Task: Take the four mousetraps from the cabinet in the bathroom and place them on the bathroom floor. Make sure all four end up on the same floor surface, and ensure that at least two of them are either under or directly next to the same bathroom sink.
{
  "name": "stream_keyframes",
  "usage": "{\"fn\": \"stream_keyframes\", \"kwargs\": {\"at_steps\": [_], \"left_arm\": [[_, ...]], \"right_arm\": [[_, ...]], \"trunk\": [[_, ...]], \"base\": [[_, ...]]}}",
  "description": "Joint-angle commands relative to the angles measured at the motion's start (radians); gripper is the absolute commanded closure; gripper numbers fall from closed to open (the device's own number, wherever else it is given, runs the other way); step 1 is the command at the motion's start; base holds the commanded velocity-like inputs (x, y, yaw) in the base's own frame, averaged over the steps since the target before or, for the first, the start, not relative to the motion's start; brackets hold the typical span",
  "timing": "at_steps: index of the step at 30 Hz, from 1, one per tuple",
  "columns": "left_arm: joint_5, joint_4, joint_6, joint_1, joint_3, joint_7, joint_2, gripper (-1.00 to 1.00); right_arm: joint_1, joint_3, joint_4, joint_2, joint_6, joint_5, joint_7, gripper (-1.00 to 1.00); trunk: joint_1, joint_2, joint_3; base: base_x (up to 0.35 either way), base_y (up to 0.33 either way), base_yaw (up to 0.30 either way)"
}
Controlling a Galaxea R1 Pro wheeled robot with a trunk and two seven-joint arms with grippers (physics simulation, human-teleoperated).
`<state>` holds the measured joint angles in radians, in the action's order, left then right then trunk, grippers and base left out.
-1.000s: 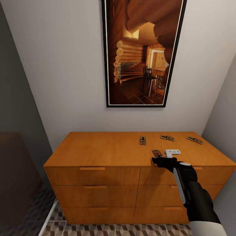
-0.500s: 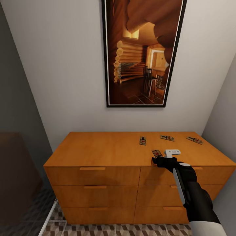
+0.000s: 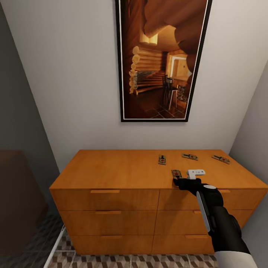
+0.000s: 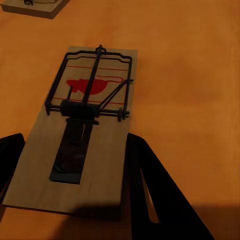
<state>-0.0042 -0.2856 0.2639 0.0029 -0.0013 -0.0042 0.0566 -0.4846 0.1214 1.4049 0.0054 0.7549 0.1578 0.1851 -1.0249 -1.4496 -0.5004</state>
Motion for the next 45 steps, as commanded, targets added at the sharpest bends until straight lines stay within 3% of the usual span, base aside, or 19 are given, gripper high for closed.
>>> {"fn": "stream_keyframes", "kwargs": {"at_steps": [1, 18, 36, 45], "left_arm": [[0.000, -0.001, 0.001, 0.000, 0.000, 0.000, 0.000, -1.00], [0.000, -0.001, 0.002, 0.000, 0.000, 0.000, 0.000, -1.00], [0.000, -0.001, 0.002, 0.000, 0.000, 0.000, -0.008, -1.00], [0.000, -0.001, 0.002, 0.000, 0.000, 0.000, -0.008, -1.00]], "right_arm": [[0.000, 0.001, -0.020, 0.001, 0.006, -0.001, 0.008, 1.00], [0.000, 0.002, -0.020, 0.002, 0.006, 0.002, 0.004, 1.00], [0.000, 0.008, 0.065, -0.007, 0.044, 0.003, -0.001, 1.00], [0.000, 0.009, 0.097, -0.030, 0.078, 0.003, -0.001, 1.00]], "trunk": [[0.000, 0.000, -0.001], [0.000, 0.000, -0.001], [0.000, 0.000, -0.001], [0.000, 0.000, -0.001]], "base": [[0.000, 0.000, 0.000], [0.000, 0.000, 0.000], [0.000, 0.000, 0.000], [0.000, 0.000, 0.000]]}}
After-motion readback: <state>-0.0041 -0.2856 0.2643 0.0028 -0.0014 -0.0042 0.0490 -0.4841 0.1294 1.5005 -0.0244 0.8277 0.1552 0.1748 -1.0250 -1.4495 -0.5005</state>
